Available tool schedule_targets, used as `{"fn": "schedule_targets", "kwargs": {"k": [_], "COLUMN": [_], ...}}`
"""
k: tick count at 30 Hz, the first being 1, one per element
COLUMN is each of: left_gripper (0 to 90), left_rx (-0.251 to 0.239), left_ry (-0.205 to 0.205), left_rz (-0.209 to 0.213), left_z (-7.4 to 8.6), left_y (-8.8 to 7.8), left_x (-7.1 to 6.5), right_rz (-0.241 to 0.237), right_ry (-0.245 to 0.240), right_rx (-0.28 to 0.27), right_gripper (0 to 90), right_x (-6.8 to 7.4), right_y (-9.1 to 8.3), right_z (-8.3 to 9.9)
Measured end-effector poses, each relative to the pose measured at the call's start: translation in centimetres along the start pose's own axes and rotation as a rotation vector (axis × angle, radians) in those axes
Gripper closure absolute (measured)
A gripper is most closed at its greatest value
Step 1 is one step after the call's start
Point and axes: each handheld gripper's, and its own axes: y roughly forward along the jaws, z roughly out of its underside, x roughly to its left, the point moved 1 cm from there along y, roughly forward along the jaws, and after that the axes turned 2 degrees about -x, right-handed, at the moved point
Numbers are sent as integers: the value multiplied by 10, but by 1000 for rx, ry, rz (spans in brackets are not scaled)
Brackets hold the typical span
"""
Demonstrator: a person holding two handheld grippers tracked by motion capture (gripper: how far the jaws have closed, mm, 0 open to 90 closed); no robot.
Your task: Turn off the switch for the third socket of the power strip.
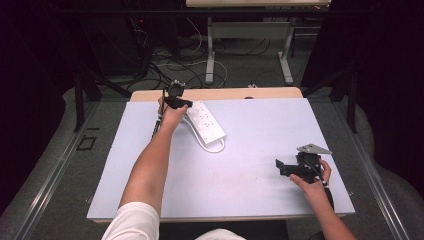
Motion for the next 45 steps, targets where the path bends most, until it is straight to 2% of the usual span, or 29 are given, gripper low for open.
{"fn": "schedule_targets", "kwargs": {"k": [3,11,22,25,26,28,32,34,38,45], "left_gripper": [688,741,820,844,849,851,869,878,879,875], "left_rx": [7,20,32,45,47,39,55,48,49,54], "left_ry": [-2,22,51,35,42,28,42,37,53,44], "left_rz": [-13,-30,-20,-25,-24,-22,-26,-27,-34,-32], "left_z": [1,4,8,9,9,9,10,11,11,11], "left_y": [2,8,14,16,16,17,18,19,19,18], "left_x": [1,1,0,0,1,0,1,0,-1,-1], "right_rz": [-2,-5,-10,-12,-14,-13,-15,-16,-18,-18], "right_ry": [14,7,25,20,20,17,24,23,24,21], "right_rx": [7,3,10,11,13,12,12,11,10,7], "right_gripper": [8,9,12,12,14,15,22,22,22,23], "right_x": [1,-1,-1,-1,-2,-2,-1,-1,-1,-2], "right_y": [1,1,1,1,2,2,1,1,1,0], "right_z": [0,0,1,1,2,2,1,1,1,1]}}
